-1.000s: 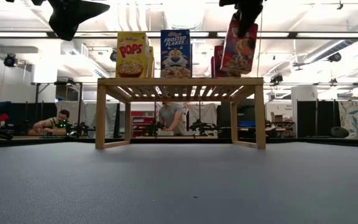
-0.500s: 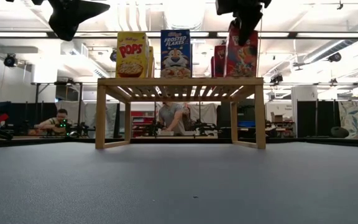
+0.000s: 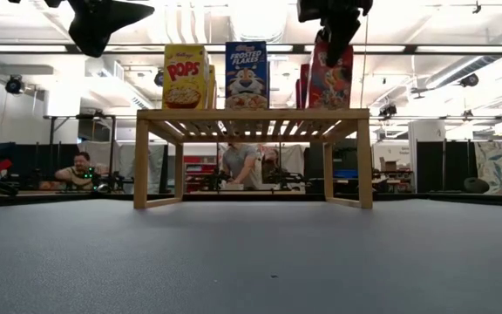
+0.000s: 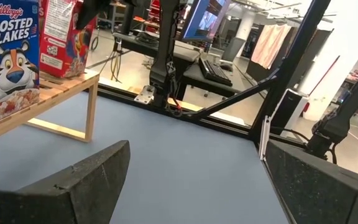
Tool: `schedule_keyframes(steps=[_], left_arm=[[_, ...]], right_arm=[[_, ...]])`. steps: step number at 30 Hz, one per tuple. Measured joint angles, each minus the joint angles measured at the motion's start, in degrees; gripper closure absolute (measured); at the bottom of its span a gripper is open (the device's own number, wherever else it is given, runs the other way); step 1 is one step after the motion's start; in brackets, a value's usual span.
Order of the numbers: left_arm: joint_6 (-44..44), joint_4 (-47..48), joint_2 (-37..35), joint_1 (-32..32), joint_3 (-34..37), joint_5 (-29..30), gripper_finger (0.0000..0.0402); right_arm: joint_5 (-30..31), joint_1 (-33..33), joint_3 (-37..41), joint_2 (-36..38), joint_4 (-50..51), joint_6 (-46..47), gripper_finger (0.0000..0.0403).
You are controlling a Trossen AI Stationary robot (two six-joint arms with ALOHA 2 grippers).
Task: Stack cereal on shelf
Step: Put the red cereal box on the shelf aligned with the other red cereal box, then return to Home Position
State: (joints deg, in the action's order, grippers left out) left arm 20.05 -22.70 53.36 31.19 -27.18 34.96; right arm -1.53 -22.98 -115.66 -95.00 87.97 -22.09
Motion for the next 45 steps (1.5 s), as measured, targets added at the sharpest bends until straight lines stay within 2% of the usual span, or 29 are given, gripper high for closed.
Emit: schedule_keyframes(steps=[9, 18, 25, 39, 45], left_arm=[[0.0, 0.0, 0.0, 0.0, 0.0, 0.0, 0.0043], [0.0, 0.6, 0.0, 0.0, 0.0, 0.0, 0.0043], [0.0, 0.7, 0.0, 0.0, 0.0, 0.0, 0.0043], [0.0, 0.9, 0.0, -0.1, 0.0, 0.0, 0.0043], [0.0, 0.8, -0.2, -0.1, 0.0, 0.0, 0.0043]], right_arm=[[0.0, 0.1, -0.2, -1.6, -0.3, -0.2, 0.0259], [0.1, 0.1, -0.6, -1.1, 0.1, 2.0, 0.0191], [0.1, 0.1, -0.9, -0.8, 0.3, 2.7, 0.0163], [0.0, 0.1, -1.2, 6.5, 1.1, 3.0, 0.0151], [-8.9, 0.3, -1.0, 13.8, -0.6, 4.1, 0.0153]])
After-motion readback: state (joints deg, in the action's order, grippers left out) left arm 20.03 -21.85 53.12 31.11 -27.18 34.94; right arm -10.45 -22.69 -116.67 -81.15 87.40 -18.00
